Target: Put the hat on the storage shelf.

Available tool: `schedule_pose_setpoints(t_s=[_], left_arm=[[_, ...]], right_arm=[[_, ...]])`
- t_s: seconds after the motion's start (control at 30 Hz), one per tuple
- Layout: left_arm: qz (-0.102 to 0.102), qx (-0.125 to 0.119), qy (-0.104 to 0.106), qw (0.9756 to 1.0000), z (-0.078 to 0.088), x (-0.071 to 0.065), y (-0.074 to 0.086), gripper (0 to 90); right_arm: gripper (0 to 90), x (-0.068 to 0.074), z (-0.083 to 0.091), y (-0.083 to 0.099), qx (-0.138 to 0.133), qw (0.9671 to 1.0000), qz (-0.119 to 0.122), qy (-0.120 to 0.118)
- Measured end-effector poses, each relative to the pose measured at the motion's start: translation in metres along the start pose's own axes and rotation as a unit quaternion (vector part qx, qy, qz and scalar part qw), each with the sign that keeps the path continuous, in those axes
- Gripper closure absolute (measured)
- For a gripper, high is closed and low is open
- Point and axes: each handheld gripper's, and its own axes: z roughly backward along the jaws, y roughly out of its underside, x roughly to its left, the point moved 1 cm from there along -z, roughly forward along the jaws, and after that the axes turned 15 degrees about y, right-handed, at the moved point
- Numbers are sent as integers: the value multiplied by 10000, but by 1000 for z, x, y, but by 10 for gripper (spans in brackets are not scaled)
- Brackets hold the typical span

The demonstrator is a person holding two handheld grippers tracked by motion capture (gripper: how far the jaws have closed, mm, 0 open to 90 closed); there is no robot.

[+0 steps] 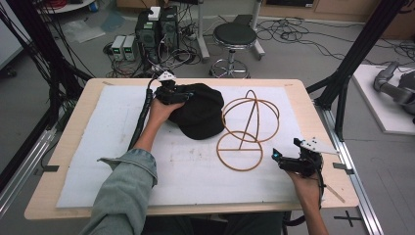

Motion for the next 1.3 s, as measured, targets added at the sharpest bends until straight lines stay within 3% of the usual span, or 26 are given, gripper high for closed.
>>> schedule_pose_setpoints(t_s=[0.13,0.33,0.5,1.03,1.3], left_arm=[[78,91,-4,9999,0,0,1,537],[163,232,-63,9996,2,0,1,651],[125,238,-37,9996,4,-2,-2,695],[85,-252,245,9993,20,-13,-20,725],[-4,-426,365,9984,29,-23,-39,726]], right_arm=[[54,0,0,0,-3,10000,1,9],[55,0,0,0,12,10000,-23,12],[54,0,1,0,24,10000,-36,11],[55,0,1,0,25,10000,-62,3],[55,1,0,-1,16,10000,-74,-5]])
